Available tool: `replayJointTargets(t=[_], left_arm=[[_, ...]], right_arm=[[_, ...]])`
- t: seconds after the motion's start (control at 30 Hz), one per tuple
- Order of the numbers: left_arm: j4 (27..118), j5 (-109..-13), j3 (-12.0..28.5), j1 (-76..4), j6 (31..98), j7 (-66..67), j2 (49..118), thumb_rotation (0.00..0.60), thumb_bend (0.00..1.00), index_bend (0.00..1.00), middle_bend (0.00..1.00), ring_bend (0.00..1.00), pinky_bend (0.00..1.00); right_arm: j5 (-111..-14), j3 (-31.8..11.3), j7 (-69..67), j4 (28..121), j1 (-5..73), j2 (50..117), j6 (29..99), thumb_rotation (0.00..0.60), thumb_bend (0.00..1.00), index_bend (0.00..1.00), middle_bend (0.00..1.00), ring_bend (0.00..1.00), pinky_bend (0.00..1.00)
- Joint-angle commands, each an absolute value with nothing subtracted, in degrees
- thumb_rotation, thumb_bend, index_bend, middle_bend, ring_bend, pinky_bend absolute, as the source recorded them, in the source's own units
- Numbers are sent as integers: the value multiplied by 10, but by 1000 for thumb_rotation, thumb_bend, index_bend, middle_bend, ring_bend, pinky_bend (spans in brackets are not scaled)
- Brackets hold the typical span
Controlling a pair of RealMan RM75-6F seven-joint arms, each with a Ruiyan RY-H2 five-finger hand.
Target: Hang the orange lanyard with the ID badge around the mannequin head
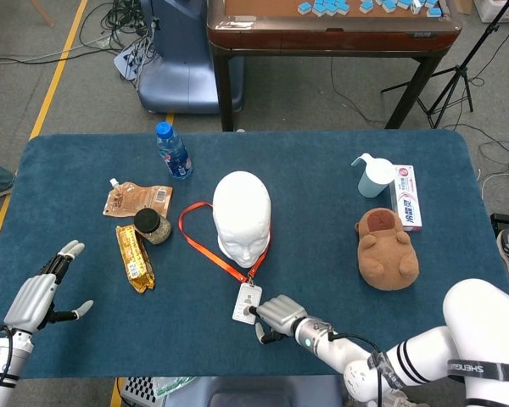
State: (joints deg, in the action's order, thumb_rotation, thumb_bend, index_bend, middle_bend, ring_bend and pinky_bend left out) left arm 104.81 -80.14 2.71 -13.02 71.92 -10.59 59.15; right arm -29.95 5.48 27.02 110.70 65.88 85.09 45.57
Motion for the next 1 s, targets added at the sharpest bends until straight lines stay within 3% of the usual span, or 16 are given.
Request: replayJointTargets(t=[0.03,0.4,0.7,1.0], left_arm=[[1049,-801,28,-131,719,-106,592,600,223,0,0,0,112],[1051,-800,26,-127,721,-105,590,600,223,0,0,0,112],[1049,-802,23,-126,722,-107,590,600,223,0,0,0,112],[1053,-804,27,-131,718,-101,595,600,223,0,0,0,112]], right_arm=[[-321,45,253,1109,648,848,460,317,754,148,1000,1000,1000],[-295,20,252,1066,672,891,441,317,754,148,1000,1000,1000],[-273,47,269,1075,680,881,450,318,754,148,1000,1000,1000],[-365,49,231,1111,628,852,493,317,748,148,1000,1000,1000]])
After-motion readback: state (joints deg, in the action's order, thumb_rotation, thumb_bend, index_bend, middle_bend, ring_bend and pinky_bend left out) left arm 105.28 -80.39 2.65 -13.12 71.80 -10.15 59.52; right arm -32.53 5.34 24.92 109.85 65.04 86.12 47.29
